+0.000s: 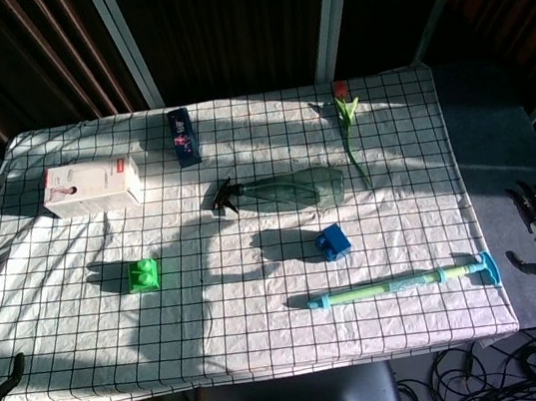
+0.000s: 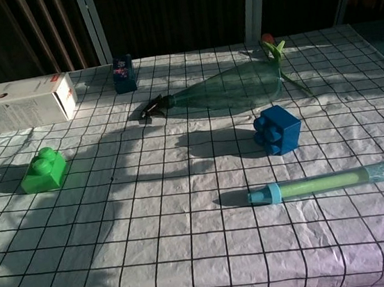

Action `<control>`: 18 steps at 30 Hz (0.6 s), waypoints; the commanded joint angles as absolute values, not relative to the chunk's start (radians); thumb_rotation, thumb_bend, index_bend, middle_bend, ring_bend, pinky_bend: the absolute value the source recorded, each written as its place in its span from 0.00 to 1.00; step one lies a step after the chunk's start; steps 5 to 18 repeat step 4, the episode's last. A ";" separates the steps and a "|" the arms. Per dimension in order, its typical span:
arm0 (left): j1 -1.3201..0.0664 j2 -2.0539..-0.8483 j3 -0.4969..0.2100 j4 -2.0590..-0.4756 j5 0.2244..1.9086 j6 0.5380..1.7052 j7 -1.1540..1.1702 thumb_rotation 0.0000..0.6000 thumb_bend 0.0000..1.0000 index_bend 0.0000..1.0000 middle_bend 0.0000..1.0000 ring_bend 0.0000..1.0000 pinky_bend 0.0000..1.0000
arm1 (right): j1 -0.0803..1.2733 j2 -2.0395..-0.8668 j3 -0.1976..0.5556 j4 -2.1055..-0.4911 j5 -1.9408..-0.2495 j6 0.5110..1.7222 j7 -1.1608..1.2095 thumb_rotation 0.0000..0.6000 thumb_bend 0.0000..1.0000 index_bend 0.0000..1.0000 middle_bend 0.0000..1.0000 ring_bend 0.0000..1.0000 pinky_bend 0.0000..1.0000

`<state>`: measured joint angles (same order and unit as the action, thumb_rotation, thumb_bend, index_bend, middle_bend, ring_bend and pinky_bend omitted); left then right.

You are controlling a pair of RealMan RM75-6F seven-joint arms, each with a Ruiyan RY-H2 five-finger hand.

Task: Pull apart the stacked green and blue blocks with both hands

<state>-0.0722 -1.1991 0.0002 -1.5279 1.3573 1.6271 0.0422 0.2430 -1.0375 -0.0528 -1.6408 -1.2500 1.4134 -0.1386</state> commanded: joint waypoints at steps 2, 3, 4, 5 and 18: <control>-0.029 -1.239 0.009 -1.465 1.385 1.674 0.017 1.00 0.35 0.00 0.00 0.00 0.00 | 0.137 -1.118 -0.063 -1.598 -1.267 1.538 -0.208 1.00 0.18 0.00 0.00 0.00 0.00; -0.029 -1.236 0.011 -1.465 1.390 1.664 0.011 1.00 0.35 0.00 0.00 0.00 0.00 | 0.133 -1.119 -0.057 -1.601 -1.270 1.537 -0.197 1.00 0.18 0.00 0.00 0.00 0.00; -0.030 -1.234 0.012 -1.466 1.395 1.655 0.008 1.00 0.35 0.00 0.00 0.00 0.00 | 0.131 -1.119 -0.054 -1.602 -1.271 1.531 -0.195 1.00 0.18 0.00 0.00 0.00 0.00; -0.030 -1.234 0.012 -1.466 1.395 1.655 0.008 1.00 0.35 0.00 0.00 0.00 0.00 | 0.131 -1.119 -0.054 -1.602 -1.271 1.531 -0.195 1.00 0.18 0.00 0.00 0.00 0.00; -0.030 -1.234 0.012 -1.466 1.395 1.655 0.008 1.00 0.35 0.00 0.00 0.00 0.00 | 0.131 -1.119 -0.054 -1.602 -1.271 1.531 -0.195 1.00 0.18 0.00 0.00 0.00 0.00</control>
